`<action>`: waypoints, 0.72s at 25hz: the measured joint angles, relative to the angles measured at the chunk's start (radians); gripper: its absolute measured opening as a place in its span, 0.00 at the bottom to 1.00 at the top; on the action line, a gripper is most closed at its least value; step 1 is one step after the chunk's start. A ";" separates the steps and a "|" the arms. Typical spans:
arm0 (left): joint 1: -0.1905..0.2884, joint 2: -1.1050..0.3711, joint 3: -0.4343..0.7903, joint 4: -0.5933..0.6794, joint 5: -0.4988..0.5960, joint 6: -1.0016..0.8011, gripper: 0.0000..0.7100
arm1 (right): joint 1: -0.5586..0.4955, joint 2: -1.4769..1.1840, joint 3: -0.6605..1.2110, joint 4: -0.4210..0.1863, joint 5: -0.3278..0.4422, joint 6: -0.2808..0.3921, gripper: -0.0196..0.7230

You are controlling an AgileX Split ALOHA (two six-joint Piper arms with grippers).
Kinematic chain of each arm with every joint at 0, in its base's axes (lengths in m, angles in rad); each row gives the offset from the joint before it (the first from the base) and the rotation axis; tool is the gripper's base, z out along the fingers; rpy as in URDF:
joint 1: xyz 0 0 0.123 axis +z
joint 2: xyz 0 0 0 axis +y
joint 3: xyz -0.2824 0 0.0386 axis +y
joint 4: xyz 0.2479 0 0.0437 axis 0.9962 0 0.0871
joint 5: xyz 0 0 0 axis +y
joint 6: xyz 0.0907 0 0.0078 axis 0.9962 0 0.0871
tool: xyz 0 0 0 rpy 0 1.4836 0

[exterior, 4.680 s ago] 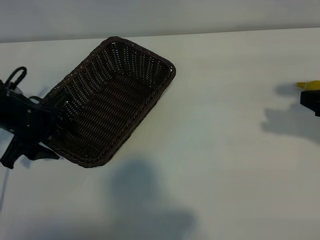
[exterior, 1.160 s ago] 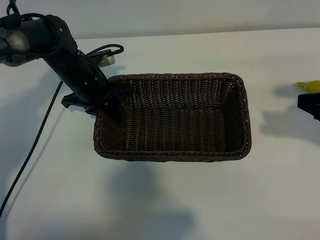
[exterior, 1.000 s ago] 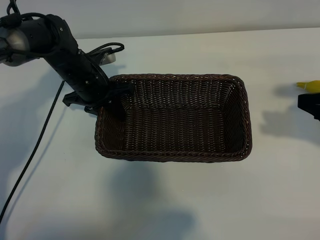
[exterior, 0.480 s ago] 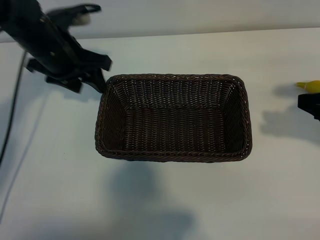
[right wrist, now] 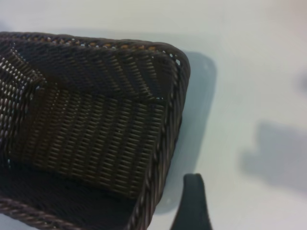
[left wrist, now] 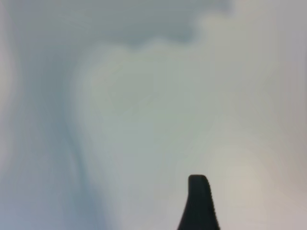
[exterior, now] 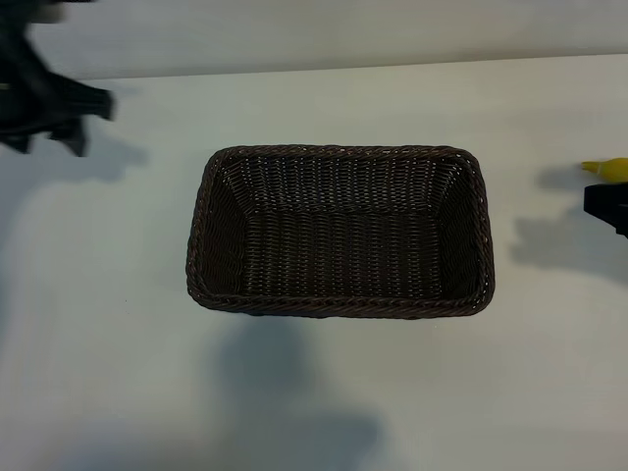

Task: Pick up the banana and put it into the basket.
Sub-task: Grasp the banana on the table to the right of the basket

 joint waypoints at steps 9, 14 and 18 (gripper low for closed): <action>0.160 -0.002 0.000 0.004 0.122 0.051 0.80 | 0.000 0.000 0.000 0.000 0.001 0.000 0.81; 0.158 -0.061 0.000 -0.006 0.172 0.077 0.79 | 0.000 0.000 0.000 0.000 0.001 0.000 0.81; 0.158 -0.173 0.050 -0.016 0.172 0.077 0.76 | 0.000 0.000 0.000 0.000 0.002 0.000 0.81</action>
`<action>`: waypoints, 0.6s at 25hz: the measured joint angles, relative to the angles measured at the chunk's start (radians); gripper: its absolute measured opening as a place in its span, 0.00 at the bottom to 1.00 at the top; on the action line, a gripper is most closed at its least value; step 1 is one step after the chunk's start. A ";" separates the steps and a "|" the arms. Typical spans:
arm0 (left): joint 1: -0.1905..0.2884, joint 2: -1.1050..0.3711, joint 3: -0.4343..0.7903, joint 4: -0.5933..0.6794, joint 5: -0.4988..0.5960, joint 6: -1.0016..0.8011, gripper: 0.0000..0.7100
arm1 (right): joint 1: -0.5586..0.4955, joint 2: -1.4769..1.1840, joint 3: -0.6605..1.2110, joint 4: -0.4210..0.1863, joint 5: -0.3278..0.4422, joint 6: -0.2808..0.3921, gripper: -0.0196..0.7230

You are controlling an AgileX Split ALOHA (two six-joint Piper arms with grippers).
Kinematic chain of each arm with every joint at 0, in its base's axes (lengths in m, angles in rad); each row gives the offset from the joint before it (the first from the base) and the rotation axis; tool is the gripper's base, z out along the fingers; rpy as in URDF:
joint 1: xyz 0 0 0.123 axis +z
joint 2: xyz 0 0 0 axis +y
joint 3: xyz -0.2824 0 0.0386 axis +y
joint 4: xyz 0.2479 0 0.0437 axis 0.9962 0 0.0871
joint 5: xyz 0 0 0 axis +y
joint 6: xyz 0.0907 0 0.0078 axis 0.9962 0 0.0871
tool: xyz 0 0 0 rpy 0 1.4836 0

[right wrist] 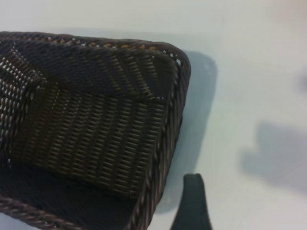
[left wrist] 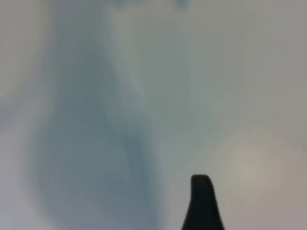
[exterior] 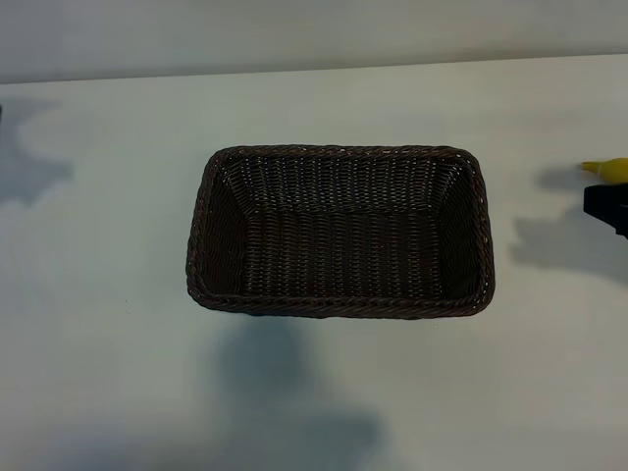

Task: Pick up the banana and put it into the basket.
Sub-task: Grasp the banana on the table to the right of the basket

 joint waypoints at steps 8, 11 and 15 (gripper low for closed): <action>0.000 -0.376 0.382 -0.006 -0.011 0.000 0.73 | 0.000 0.000 0.000 0.000 0.000 0.000 0.81; 0.000 -0.530 0.538 -0.007 -0.066 0.000 0.72 | 0.000 0.000 0.000 0.000 0.000 0.000 0.81; 0.000 -0.748 0.719 -0.007 -0.133 0.000 0.72 | 0.000 0.000 0.000 0.000 0.000 0.000 0.81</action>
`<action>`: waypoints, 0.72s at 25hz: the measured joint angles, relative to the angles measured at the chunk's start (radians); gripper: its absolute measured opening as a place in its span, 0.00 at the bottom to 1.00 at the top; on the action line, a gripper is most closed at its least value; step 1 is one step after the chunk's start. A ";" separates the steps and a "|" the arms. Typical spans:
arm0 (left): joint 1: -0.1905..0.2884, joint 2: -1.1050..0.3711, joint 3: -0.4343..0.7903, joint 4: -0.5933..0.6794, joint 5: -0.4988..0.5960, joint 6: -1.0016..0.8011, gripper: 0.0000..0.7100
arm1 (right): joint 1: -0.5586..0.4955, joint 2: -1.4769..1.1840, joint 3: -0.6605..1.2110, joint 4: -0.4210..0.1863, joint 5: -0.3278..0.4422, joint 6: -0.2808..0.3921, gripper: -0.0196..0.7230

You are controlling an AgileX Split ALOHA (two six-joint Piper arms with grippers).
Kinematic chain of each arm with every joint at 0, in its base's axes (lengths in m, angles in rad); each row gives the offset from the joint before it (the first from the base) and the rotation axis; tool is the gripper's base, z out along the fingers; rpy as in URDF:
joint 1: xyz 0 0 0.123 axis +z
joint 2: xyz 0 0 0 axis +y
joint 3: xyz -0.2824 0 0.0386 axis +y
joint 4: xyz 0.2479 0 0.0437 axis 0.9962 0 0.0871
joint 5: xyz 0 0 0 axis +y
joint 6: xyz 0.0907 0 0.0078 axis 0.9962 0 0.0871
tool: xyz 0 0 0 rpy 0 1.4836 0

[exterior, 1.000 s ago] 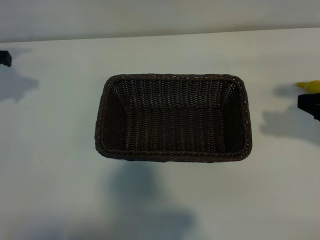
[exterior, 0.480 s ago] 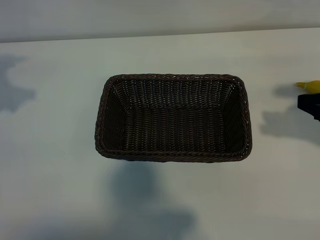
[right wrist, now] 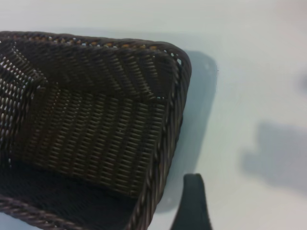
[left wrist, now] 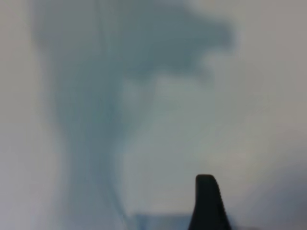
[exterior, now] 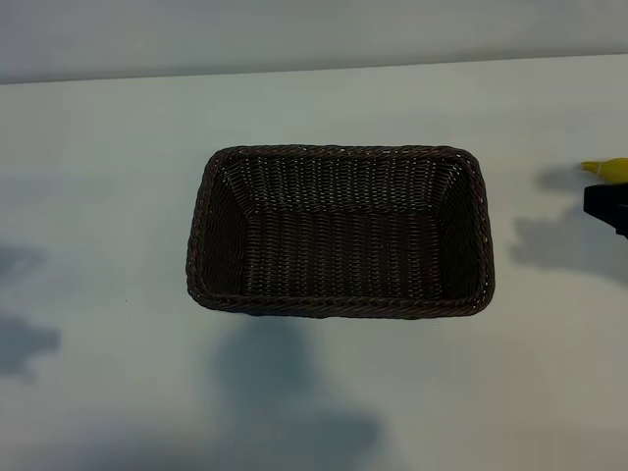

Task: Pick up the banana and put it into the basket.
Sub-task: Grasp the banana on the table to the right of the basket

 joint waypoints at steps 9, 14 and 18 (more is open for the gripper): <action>0.000 -0.460 0.139 -0.012 0.001 -0.013 0.72 | 0.000 0.000 0.000 0.000 0.001 0.000 0.81; 0.000 -0.637 0.139 -0.012 0.002 -0.013 0.72 | 0.000 0.000 0.000 0.000 0.006 0.003 0.81; 0.000 -0.765 0.139 -0.015 0.003 -0.013 0.72 | 0.000 0.000 0.000 -0.001 0.011 0.038 0.81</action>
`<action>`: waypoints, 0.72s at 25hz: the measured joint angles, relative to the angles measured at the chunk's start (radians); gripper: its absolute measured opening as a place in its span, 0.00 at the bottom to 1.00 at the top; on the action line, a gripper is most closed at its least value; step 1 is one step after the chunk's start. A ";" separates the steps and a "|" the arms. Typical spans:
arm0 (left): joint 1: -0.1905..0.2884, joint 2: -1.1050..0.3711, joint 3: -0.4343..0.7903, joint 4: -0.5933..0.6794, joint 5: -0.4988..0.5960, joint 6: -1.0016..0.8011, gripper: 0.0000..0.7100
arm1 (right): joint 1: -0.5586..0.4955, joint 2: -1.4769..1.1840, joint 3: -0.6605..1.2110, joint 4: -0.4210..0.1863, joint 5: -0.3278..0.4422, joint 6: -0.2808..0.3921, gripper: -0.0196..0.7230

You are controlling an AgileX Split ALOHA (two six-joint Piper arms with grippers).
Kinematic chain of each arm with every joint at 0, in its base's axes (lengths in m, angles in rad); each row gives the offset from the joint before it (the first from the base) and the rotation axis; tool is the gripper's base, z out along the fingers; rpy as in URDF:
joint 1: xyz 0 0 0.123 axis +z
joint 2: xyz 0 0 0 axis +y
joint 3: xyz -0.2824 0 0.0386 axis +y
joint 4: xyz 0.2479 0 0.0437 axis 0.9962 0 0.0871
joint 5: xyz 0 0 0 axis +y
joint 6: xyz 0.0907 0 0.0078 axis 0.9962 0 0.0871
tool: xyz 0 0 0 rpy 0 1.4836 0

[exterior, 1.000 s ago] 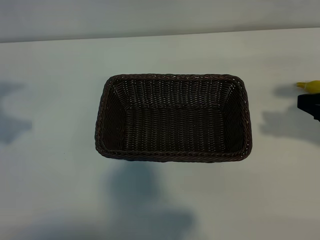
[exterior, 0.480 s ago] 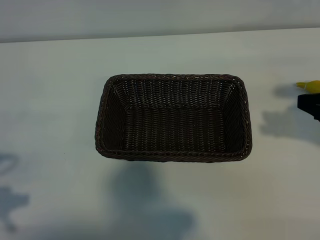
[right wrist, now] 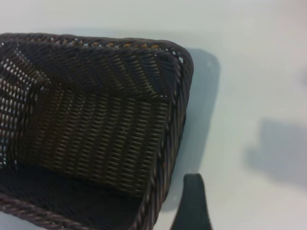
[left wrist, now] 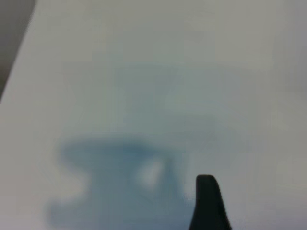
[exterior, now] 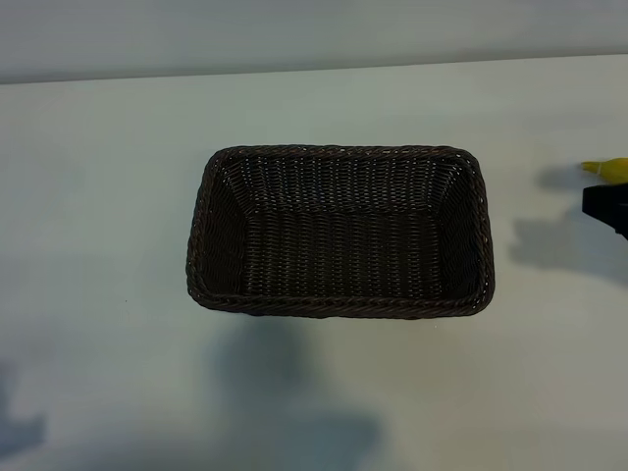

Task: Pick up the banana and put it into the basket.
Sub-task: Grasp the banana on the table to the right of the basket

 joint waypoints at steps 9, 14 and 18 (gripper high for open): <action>0.000 -0.057 0.003 -0.003 0.001 0.000 0.72 | 0.000 0.057 -0.025 -0.094 -0.041 0.105 0.81; 0.000 -0.057 0.003 -0.003 0.001 0.000 0.72 | 0.000 0.199 -0.151 -0.310 -0.052 0.306 0.81; 0.000 -0.057 0.004 -0.004 0.001 0.000 0.72 | 0.000 0.328 -0.277 -0.526 -0.039 0.462 0.81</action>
